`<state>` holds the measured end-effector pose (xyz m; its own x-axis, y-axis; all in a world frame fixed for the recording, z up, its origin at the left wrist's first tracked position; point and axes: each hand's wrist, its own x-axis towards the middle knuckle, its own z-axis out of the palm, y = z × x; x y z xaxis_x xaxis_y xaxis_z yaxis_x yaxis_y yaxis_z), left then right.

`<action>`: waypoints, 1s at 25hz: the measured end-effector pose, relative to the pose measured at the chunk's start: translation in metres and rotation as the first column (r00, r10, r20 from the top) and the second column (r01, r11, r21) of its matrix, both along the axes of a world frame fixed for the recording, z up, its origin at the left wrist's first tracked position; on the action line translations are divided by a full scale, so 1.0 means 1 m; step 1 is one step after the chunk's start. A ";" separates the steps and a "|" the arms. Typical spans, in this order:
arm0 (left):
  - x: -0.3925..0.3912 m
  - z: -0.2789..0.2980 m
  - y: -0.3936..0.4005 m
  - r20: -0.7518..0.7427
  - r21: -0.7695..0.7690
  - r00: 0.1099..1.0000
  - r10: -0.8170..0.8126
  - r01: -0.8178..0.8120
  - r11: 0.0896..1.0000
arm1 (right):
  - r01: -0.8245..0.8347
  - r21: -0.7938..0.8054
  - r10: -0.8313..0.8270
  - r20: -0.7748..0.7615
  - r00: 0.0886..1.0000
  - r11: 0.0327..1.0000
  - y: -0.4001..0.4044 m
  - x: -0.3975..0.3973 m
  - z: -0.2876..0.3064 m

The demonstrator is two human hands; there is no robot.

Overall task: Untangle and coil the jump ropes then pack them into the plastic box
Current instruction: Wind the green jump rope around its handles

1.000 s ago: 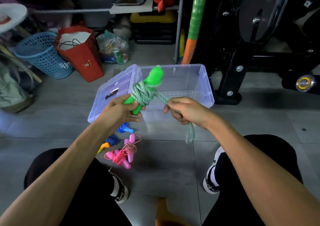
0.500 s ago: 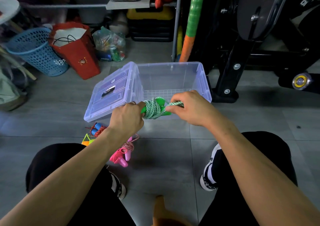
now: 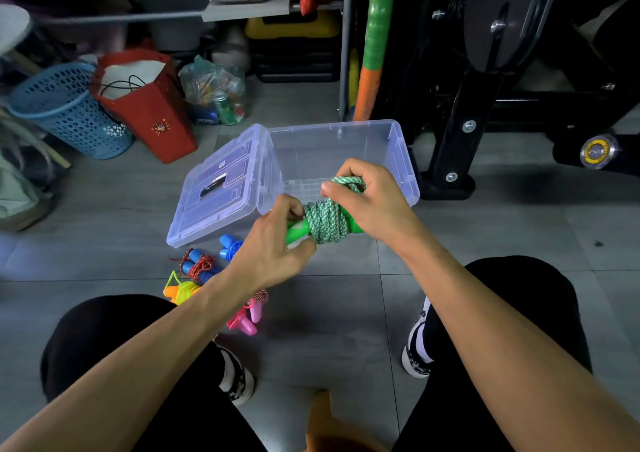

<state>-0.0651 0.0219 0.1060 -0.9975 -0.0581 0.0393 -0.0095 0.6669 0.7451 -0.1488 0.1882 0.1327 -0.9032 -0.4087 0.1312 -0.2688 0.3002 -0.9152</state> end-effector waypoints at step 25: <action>-0.035 0.001 -0.017 0.229 -0.560 0.816 0.531 -0.336 0.757 | 0.075 -0.007 -0.075 -0.139 0.987 0.997 0.000 0.026 0.008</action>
<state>-0.1000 0.0046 0.1069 -0.8129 -0.5588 -0.1644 -0.5824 0.7834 0.2172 -0.1230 0.1885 0.1406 -0.9042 -0.3403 0.2582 -0.3701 0.3225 -0.8712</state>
